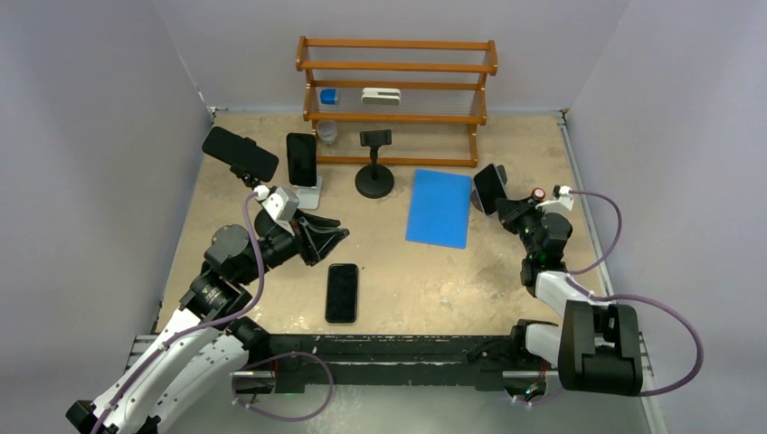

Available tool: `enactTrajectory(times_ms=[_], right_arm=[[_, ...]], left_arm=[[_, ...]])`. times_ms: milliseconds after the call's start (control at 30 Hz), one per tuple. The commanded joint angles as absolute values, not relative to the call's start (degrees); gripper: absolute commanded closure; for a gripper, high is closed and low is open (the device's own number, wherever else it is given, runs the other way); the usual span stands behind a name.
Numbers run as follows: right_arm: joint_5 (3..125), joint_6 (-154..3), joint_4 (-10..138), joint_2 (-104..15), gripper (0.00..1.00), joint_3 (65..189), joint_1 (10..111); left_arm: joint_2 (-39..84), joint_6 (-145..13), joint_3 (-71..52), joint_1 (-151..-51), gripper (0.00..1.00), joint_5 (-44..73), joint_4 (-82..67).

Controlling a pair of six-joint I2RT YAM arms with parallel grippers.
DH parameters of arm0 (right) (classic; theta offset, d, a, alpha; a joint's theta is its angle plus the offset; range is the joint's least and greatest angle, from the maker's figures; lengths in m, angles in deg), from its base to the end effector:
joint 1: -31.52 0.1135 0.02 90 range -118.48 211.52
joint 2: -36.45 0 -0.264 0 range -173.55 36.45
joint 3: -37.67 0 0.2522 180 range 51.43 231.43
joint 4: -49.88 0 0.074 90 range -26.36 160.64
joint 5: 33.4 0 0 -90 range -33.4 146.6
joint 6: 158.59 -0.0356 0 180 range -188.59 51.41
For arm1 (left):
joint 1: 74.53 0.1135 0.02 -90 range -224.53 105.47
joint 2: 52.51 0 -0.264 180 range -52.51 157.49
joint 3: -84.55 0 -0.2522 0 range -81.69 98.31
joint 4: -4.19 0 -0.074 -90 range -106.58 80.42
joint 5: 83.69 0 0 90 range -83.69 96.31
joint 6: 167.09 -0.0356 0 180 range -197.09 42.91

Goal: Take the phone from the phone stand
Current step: Remove the phone from the phone stand, then place the phone at the center of the board.

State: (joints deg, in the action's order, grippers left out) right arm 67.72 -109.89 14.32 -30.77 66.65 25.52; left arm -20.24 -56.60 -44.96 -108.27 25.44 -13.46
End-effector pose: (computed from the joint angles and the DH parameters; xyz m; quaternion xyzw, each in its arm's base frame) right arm 0.2242 -0.0167 0.1957 0.2276 0.6864 0.2751 0.6335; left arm 0.1132 -0.0897 0.3344 0.1973 0.6755 -0.4234 0.5704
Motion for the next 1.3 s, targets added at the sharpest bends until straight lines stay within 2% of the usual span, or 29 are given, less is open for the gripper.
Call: enactTrajectory(times_ms=[0,500,767,967,1000,1133,1267], right_arm=[[66.67,-109.51,12.77,-25.71,1.00,70.89,25.98],[73.20,-114.42,22.39,-11.22,1.00,74.36,27.84],[75.76,-118.44,20.02,-7.19,1.00,75.72,40.27],[76.40,-124.03,9.48,-7.48,1.00,72.08,50.38],[76.50,-125.59,6.46,-7.28,1.00,70.57,51.34],[77.55,-129.43,-5.55,-7.45,1.00,65.64,54.97],[79.09,-131.71,-16.36,-9.12,1.00,62.71,58.69]], left_arm=[[-20.43,-55.74,-45.16,-108.02,0.69,26.15,-10.41],[-20.74,-55.74,-45.19,-107.94,0.69,25.47,-10.43],[-21.84,-55.65,-45.55,-107.97,0.69,23.84,-10.45],[-22.46,-53.37,-46.30,-107.95,0.67,27.25,-6.08],[-22.90,-53.06,-46.68,-107.95,0.66,27.99,-5.36],[-23.89,-50.33,-48.50,-108.02,0.47,30.85,-2.60],[-22.84,-46.37,-50.54,-108.01,0.43,36.93,2.09]])
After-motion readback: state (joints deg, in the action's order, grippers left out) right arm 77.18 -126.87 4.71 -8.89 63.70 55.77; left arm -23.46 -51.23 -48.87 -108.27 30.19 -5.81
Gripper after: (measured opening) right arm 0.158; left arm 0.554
